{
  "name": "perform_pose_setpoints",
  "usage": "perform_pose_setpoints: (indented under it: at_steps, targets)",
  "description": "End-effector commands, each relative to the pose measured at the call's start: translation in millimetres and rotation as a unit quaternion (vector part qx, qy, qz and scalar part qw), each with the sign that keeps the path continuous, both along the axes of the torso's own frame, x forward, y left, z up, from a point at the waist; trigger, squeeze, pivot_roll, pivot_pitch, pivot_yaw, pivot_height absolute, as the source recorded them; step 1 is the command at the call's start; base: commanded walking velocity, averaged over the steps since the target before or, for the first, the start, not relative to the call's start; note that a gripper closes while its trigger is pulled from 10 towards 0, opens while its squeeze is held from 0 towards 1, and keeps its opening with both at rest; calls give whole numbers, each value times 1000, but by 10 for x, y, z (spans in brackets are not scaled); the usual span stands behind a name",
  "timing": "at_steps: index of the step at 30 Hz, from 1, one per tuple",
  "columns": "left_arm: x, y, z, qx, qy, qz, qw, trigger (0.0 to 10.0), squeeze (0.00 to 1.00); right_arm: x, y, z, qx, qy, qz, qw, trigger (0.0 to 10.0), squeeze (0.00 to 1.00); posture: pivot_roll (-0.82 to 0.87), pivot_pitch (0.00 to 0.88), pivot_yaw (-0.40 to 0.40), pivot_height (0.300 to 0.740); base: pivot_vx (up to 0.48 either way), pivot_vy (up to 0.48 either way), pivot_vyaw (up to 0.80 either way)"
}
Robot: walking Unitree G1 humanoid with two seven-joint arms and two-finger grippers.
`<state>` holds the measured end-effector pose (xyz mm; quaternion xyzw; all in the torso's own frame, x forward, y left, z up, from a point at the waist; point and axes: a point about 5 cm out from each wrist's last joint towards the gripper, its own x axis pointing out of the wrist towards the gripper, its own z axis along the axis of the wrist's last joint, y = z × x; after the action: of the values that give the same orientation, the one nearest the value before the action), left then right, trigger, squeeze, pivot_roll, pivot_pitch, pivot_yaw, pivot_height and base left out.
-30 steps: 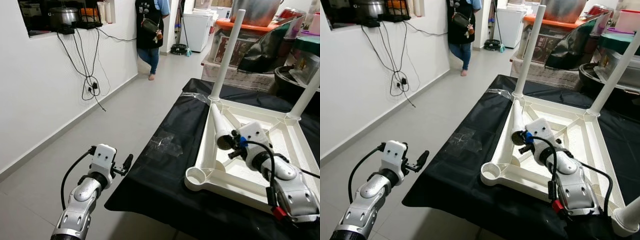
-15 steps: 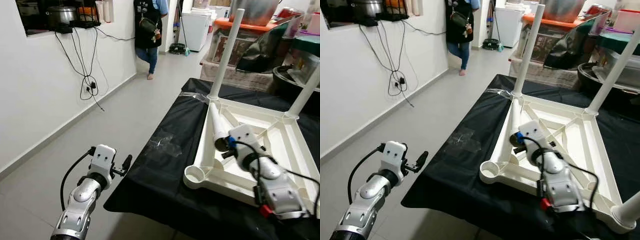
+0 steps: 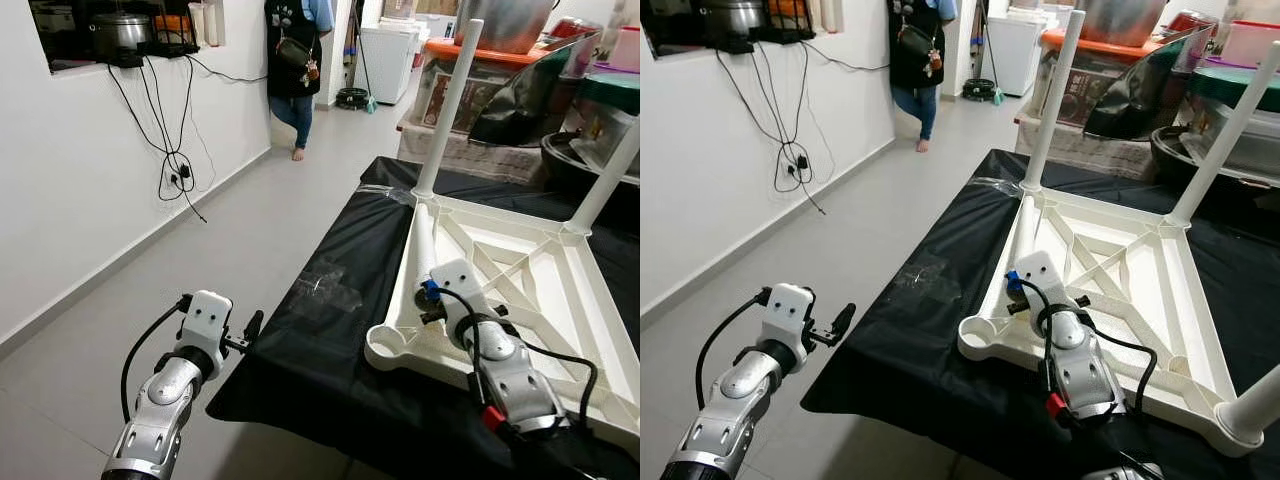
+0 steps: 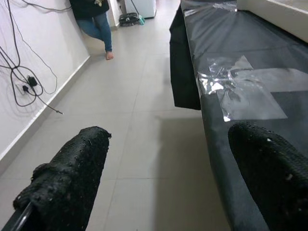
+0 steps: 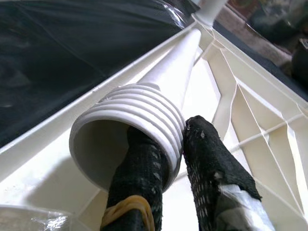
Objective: Building children table
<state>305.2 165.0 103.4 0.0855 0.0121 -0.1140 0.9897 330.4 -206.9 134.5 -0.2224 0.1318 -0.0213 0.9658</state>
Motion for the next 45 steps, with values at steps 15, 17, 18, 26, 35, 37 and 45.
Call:
perform_pose_setpoints:
  at_steps: [15, 17, 18, 26, 35, 37, 45]
  targets:
    - [0, 35, -59, 12, 9, 9, 1000, 10000, 0, 85, 101, 22, 93, -72, -70, 991, 0, 0, 60, 0, -96, 740, 0, 0, 0]
    - [-3, 40, -62, 13, 10, 10, 1000, 10000, 0, 67, 107, 14, 101, -75, -67, 990, 0, 0, 61, 0, -92, 740, 0, 0, 0]
    - [-3, 40, -62, 13, 10, 10, 1000, 10000, 0, 67, 107, 14, 101, -75, -67, 990, 0, 0, 61, 0, -92, 740, 0, 0, 0]
    - [-4, 56, -76, 17, 13, 10, 1000, 10000, 0, -26, -50, 151, 114, -111, -43, 986, 0, 0, 43, 0, -78, 740, 0, 0, 0]
    - [10, 55, -87, 23, 16, 10, 1000, 10000, 0, -226, -339, 512, 97, -160, -1, 982, 0, 0, 19, 0, -59, 740, 0, 0, 0]
    - [20, 40, -91, 25, 16, 8, 1000, 10000, 0, -302, -437, 568, 112, -174, 6, 978, 0, 0, 12, 0, -55, 740, 0, 0, 0]
    - [50, 26, -38, -39, 25, 2, 999, 10000, 0, -392, -309, 621, 186, -191, 95, 959, 0, 0, 16, 0, -49, 740, 0, 0, 0]
